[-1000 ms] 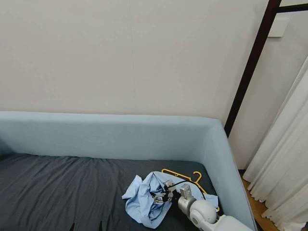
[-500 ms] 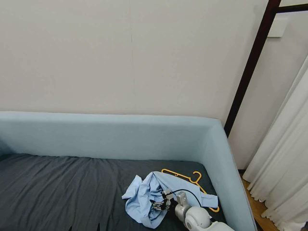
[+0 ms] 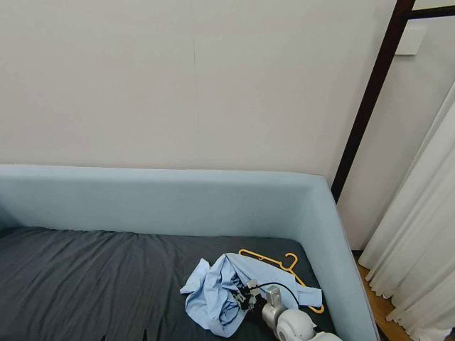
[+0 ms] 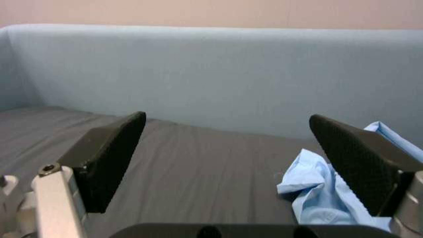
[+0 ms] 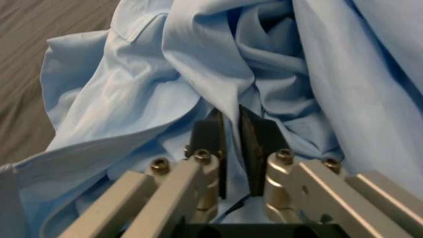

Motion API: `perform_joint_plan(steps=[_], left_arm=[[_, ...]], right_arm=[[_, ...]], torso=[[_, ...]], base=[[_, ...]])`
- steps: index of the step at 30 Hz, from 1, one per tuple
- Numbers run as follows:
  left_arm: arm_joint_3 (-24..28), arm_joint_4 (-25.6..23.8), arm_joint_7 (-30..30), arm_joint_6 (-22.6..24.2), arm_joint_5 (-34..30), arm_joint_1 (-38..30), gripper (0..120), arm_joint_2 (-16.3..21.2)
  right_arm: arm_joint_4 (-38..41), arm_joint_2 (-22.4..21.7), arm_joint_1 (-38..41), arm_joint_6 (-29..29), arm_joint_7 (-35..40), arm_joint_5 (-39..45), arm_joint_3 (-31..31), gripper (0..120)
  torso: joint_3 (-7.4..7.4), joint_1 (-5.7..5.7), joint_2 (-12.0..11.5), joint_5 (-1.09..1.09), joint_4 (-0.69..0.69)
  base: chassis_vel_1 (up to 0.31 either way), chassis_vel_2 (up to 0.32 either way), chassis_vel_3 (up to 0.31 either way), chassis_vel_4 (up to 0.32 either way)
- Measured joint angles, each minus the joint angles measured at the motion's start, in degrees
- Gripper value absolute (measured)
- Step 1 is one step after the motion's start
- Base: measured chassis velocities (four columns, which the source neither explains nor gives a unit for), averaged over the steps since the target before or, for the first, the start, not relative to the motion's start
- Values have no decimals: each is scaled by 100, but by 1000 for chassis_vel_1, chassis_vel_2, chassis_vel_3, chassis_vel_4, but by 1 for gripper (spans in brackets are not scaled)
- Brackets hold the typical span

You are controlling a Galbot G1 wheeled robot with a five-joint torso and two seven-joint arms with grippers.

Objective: Pick up the clothes from the sofa and hang them on the clothes hanger.

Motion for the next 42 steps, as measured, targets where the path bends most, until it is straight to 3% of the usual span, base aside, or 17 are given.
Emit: perform_joint_plan(steps=[3,8,13,18,31,42], left_arm=[[11,2,-2,1,8,10,98,0],[66,46,-6,1,29,-2,98,-31],[118,79,-7,1,63,-55,98,-17],[192,94,-8,-5,135,-74,98,0],[170,48,-20,-175,187,87,98,68],[158,-23,-20,-263,207,197,98,106]], right_arm=[[83,-23,-38,1,38,49,7,0],[444,-150,-94,35,167,246,38,0],[1323,-418,-120,74,403,710,97,0],[2761,-726,175,-345,1271,1558,237,0],[4209,-442,1353,-600,3219,2455,149,0],[4754,-217,1649,-532,4532,2731,69,0]], torso=[[0,0,0,1,1],[0,0,0,0,1],[0,0,0,0,1],[0,0,0,0,0],[0,0,0,-1,0],[0,0,0,-1,0]], base=[[0,0,0,0],[0,0,0,0],[0,0,0,0],[0,0,0,0],[0,0,0,0],[0,0,0,0]])
